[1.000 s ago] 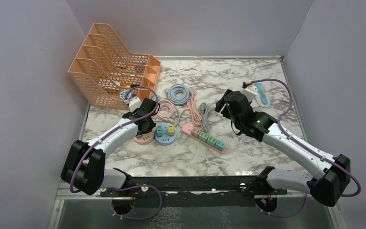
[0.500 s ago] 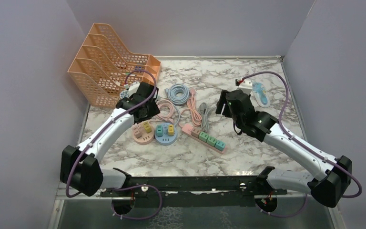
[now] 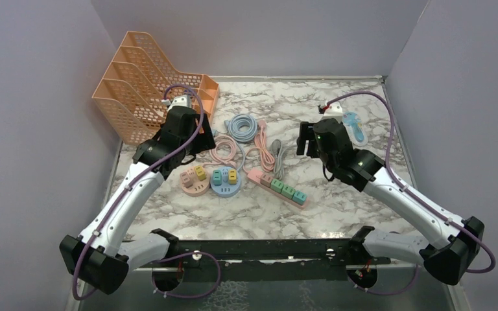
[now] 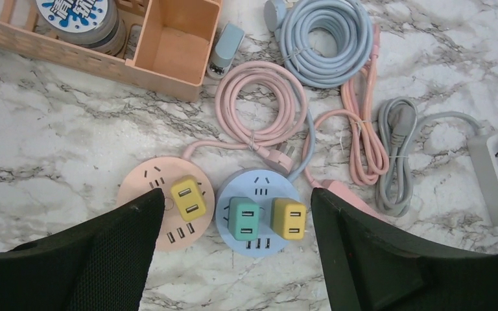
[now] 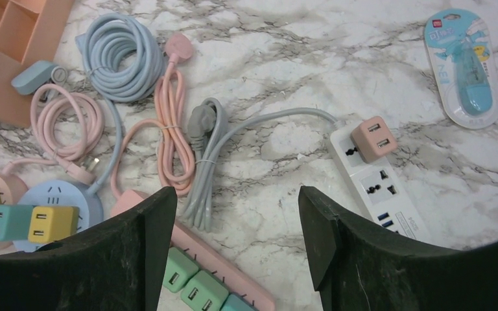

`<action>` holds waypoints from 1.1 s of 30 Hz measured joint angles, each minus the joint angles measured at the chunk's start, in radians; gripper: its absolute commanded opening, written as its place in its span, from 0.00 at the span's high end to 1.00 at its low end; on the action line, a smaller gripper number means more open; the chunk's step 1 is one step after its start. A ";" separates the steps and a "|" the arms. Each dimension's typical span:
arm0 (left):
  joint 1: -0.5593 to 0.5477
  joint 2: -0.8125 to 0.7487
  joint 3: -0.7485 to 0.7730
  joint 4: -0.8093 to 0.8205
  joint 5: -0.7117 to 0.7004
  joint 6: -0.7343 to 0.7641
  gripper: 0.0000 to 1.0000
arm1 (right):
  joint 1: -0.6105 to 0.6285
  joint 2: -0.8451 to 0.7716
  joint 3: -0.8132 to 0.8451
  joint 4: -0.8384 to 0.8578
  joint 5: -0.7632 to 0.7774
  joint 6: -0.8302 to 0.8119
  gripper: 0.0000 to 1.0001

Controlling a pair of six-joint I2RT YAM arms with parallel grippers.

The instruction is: Insert the plug

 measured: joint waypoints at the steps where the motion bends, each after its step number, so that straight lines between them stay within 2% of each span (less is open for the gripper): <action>1: 0.000 -0.017 -0.008 0.005 0.008 0.019 0.11 | 0.000 -0.009 -0.006 -0.006 0.004 0.001 0.30; 4: 0.000 -0.060 -0.031 0.019 0.026 0.061 0.06 | 0.000 -0.055 -0.025 -0.044 0.028 0.016 0.30; 16: 0.000 -0.179 -0.071 0.077 0.078 0.186 0.01 | 0.000 -0.290 -0.034 -0.200 0.127 0.115 0.30; 33: 0.000 -0.460 -0.011 0.083 -0.005 0.273 0.01 | 0.000 -0.518 0.148 -0.426 0.180 0.175 0.30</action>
